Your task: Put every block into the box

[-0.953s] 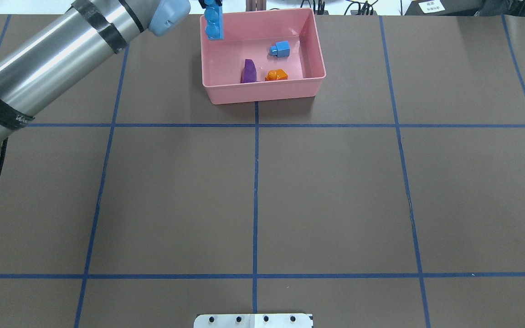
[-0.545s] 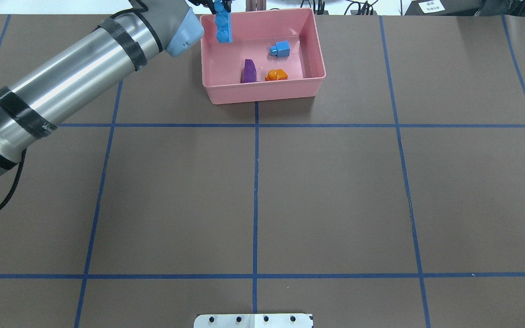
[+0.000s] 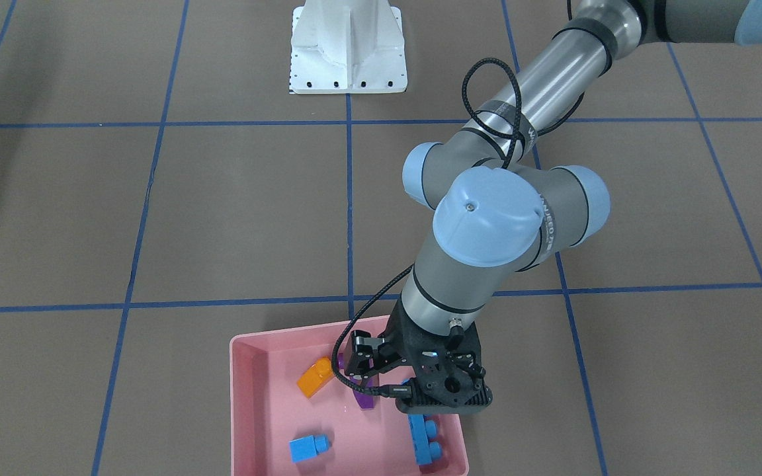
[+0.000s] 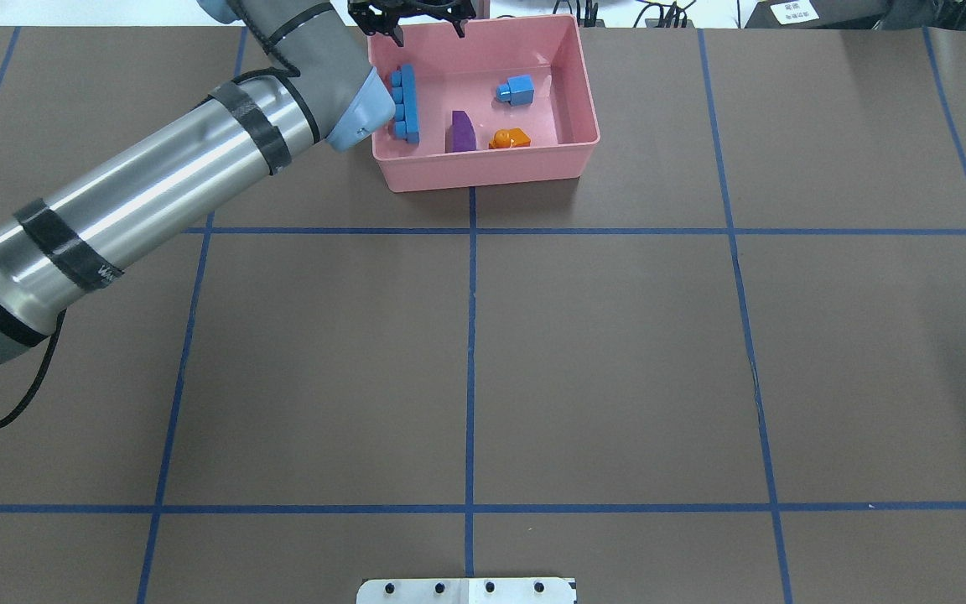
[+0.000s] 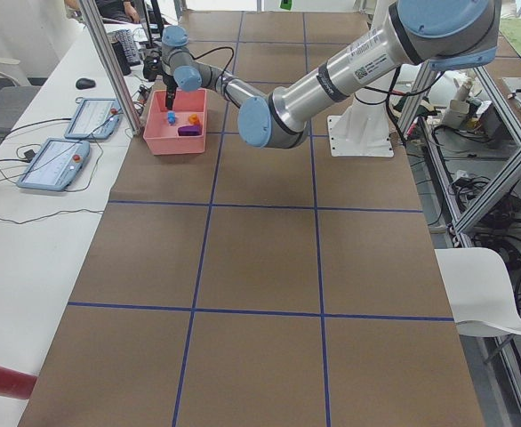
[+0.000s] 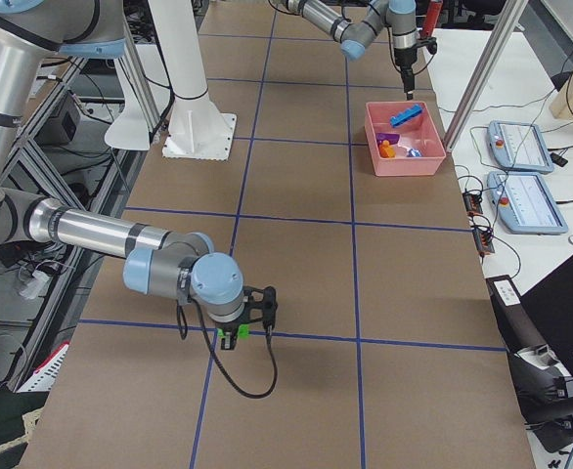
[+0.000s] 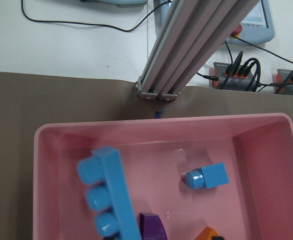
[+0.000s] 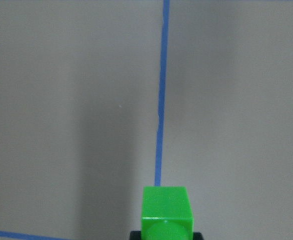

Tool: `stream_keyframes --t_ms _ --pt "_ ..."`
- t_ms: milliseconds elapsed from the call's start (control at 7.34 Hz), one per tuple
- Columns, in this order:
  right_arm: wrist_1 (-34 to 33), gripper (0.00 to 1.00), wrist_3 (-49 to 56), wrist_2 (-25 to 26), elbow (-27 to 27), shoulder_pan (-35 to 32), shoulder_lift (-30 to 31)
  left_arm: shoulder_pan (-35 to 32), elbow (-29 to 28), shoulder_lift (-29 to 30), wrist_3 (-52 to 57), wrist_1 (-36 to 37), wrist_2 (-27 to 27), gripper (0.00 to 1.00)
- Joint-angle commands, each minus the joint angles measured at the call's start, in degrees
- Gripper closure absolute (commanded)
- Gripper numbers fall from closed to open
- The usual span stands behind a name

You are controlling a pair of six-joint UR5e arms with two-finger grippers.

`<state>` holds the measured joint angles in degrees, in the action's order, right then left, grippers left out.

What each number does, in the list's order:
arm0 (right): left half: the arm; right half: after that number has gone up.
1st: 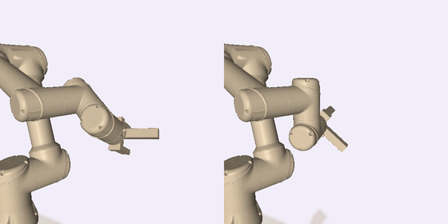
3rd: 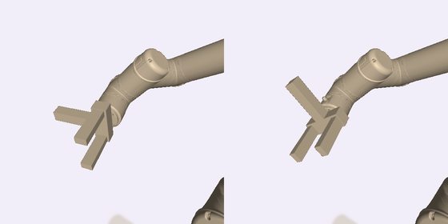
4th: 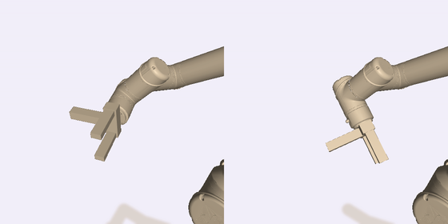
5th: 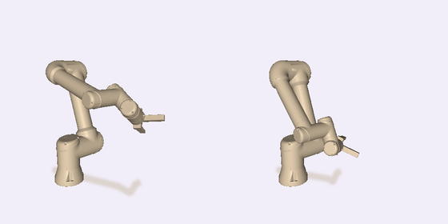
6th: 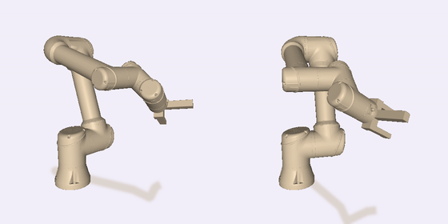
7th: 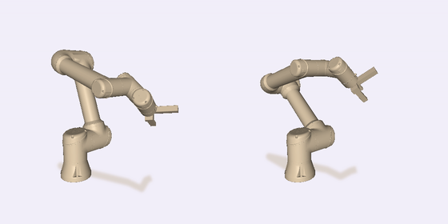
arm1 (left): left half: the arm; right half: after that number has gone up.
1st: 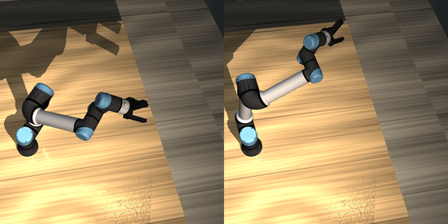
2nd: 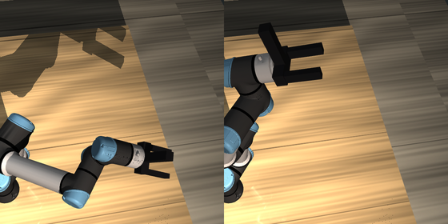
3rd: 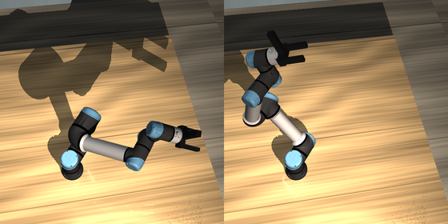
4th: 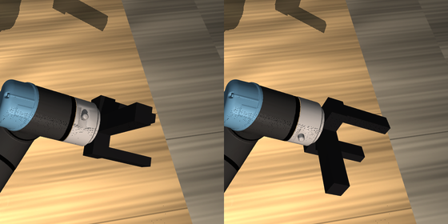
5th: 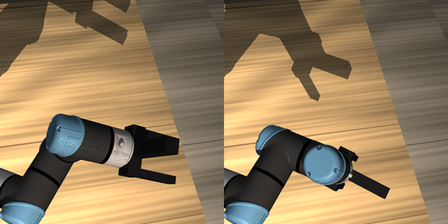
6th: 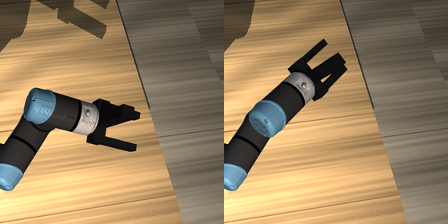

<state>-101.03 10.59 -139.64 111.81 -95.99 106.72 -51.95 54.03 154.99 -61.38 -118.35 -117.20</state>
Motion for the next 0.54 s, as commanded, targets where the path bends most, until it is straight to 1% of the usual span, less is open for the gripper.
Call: stream_keyframes --t_ms 0,136,272,409 --pt "-10.6 1.0 -5.1 -3.2 1.5 1.5 -15.8 -2.3 14.6 -6.8 0.3 12.0 -4.9 0.0" --pt "-10.6 1.0 -13.7 -2.9 1.6 6.6 -22.5 -2.5 24.2 -10.5 4.5 22.4 -4.9 0.0" --pt "-10.5 1.0 -21.9 -0.8 -0.4 13.0 -29.9 -2.8 32.8 -13.8 10.9 33.6 -4.7 0.0" --pt "-10.5 1.0 -27.2 1.8 -6.0 18.9 -40.2 -3.4 41.9 -20.3 16.9 40.6 -4.4 0.0"
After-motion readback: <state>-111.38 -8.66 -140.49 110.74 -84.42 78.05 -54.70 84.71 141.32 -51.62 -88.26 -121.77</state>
